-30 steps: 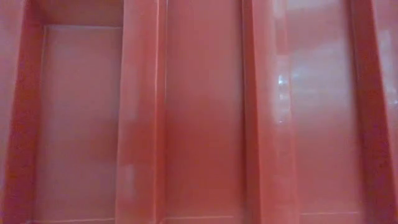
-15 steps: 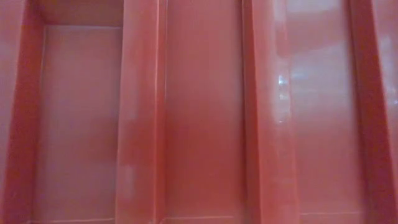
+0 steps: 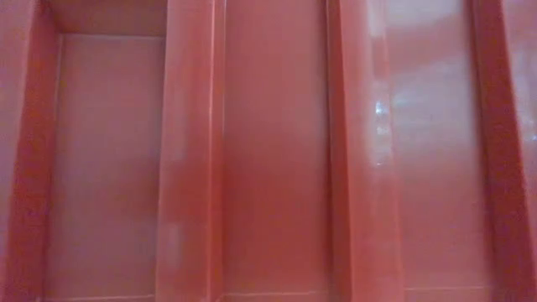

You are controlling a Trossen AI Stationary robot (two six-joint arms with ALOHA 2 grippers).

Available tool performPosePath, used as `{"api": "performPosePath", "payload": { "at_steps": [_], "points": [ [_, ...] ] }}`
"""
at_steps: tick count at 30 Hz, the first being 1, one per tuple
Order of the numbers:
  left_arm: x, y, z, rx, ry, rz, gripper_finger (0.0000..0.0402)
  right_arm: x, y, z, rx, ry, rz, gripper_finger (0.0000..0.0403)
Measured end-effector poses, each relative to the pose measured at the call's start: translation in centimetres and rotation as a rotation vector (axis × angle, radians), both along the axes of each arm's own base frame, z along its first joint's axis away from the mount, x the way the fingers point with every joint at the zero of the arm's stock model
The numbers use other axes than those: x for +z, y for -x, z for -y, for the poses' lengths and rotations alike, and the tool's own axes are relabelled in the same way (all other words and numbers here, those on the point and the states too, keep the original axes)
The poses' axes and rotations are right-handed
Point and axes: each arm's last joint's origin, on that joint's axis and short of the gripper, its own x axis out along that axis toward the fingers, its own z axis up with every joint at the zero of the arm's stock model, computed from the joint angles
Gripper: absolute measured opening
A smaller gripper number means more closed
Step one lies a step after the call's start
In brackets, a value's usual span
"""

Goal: Sort blocks
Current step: Insert the bin divider into the red bin

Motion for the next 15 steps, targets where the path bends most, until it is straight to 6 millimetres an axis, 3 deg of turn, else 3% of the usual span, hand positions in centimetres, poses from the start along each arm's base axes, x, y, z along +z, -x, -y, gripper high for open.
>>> {"api": "performPosePath", "payload": {
  "at_steps": [15],
  "points": [
    [0.1,0.8,0.2,-0.003,0.016,0.023,0.0112,-1.1,3.7,-7.4,0.158,-0.119,-0.014,0.0190]
  ]
}}
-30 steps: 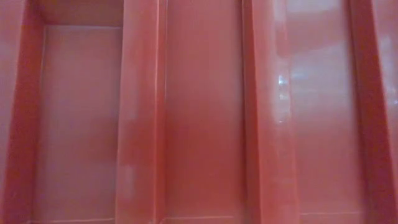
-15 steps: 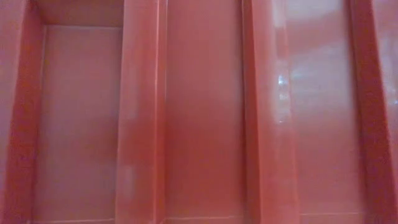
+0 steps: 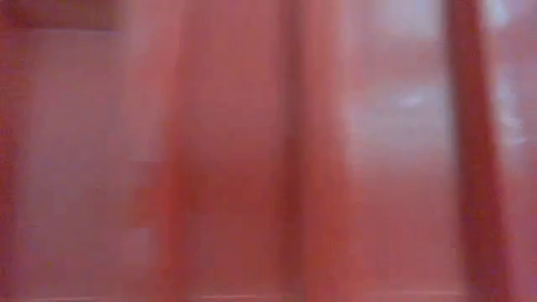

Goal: Sort blocks
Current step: Insert the bin divider into the red bin

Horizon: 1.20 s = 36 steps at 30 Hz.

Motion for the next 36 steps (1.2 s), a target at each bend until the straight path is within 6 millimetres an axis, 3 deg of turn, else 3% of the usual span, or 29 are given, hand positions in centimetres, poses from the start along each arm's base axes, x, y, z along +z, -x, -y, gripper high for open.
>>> {"api": "performPosePath", "payload": {
  "at_steps": [5,7,13,25,29,36],
  "points": [
    [0.0,0.0,0.0,-0.006,0.016,0.002,0.0116,0.0,1.1,-1.4,-0.046,-0.048,-0.156,0.0190],
    [0.0,0.0,0.0,-0.006,0.016,0.003,0.0115,1.1,1.4,-1.6,-0.077,0.016,-0.178,0.0190],
    [0.0,0.0,0.0,-0.006,0.016,0.003,0.0111,1.6,2.0,-2.9,0.017,-0.104,-0.279,0.0190],
    [0.0,0.0,0.0,-0.004,0.017,0.001,0.0112,0.8,1.6,-2.9,0.137,-0.218,-0.212,0.0187],
    [0.0,0.0,0.0,-0.004,0.018,0.002,0.0110,0.2,1.1,-2.6,0.194,-0.255,-0.153,0.0160],
    [0.0,0.0,0.0,-0.005,0.025,0.004,0.0112,-0.6,0.3,-1.5,0.193,-0.296,-0.065,0.0067]
  ]
}}
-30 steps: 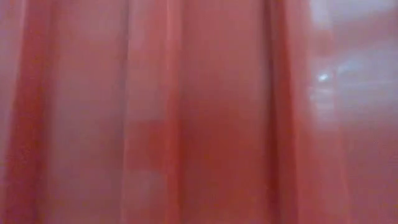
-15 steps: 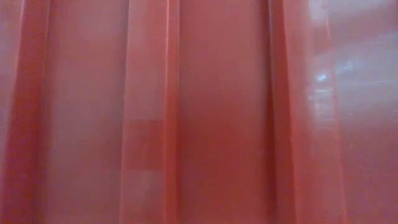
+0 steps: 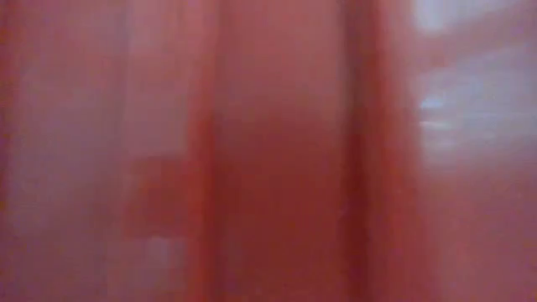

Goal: Sort blocks
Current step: Insert the bin divider into the red bin

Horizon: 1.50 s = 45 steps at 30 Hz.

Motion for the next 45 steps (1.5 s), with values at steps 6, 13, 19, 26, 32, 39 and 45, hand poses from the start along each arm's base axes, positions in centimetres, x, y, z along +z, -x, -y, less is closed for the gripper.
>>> {"api": "performPosePath", "payload": {
  "at_steps": [6,13,19,26,32,39,45],
  "points": [
    [0.0,0.0,0.0,0.000,0.000,0.002,0.0107,0.2,-1.1,1.9,-0.054,0.075,0.125,0.0065],
    [0.0,0.0,0.0,0.000,0.000,0.001,0.0105,-0.1,-2.7,4.5,-0.061,0.076,0.151,0.0067],
    [0.0,0.0,0.0,0.001,0.000,0.001,0.0105,0.1,-4.5,7.2,-0.018,0.073,0.191,0.0062],
    [0.0,0.0,0.0,-0.006,0.018,0.005,0.0105,-0.7,-7.3,8.7,0.080,0.020,0.162,0.0072],
    [0.1,0.1,0.0,-0.010,0.018,0.014,0.0103,-0.6,-7.8,9.0,0.086,0.093,0.155,0.0089],
    [0.1,0.2,0.0,-0.009,0.013,0.018,0.0105,0.9,-6.8,8.1,0.024,0.223,0.161,0.0131],
    [0.1,0.2,0.0,-0.009,0.013,0.016,0.0105,1.8,-5.9,7.0,0.004,0.246,0.221,0.0163]
  ]
}}
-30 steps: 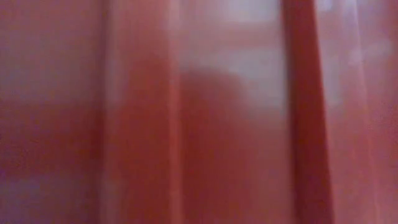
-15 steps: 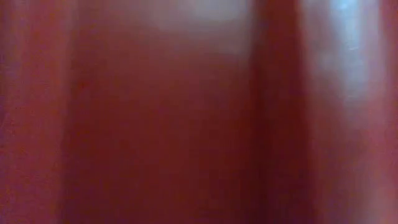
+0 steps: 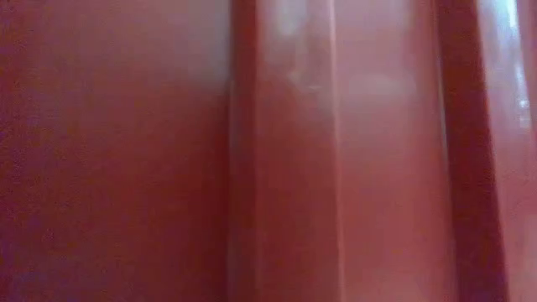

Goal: Sort blocks
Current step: Insert the bin divider into the red bin

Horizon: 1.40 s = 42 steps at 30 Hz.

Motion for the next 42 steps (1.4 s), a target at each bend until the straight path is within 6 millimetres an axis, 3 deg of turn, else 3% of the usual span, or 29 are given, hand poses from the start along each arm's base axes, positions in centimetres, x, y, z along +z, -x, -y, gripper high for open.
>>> {"api": "performPosePath", "payload": {
  "at_steps": [6,8,13,15,23,32,42],
  "points": [
    [0.0,0.0,0.0,0.000,0.000,0.001,0.0105,0.0,2.4,-2.1,-0.101,0.032,-0.191,0.0154],
    [0.0,0.0,0.0,-0.001,0.000,0.001,0.0105,0.0,3.4,-3.1,-0.128,0.045,-0.278,0.0130],
    [0.0,0.0,0.0,0.000,0.000,0.001,0.0105,-0.2,5.1,-5.2,-0.109,0.002,-0.306,0.0029],
    [0.0,0.0,0.0,0.000,0.000,0.001,0.0105,-0.5,5.6,-6.0,-0.088,-0.036,-0.319,0.0008],
    [0.0,0.0,0.0,-0.001,0.003,0.002,0.0105,-2.0,7.7,-9.0,0.000,-0.208,-0.394,0.0002],
    [0.0,0.0,0.0,-0.001,0.004,0.002,0.0105,-2.1,7.4,-9.3,0.102,-0.284,-0.293,0.0000],
    [0.0,0.0,0.0,0.007,0.011,0.005,0.0105,-3.3,5.6,-7.4,0.193,-0.350,-0.294,0.0000]
  ]
}}
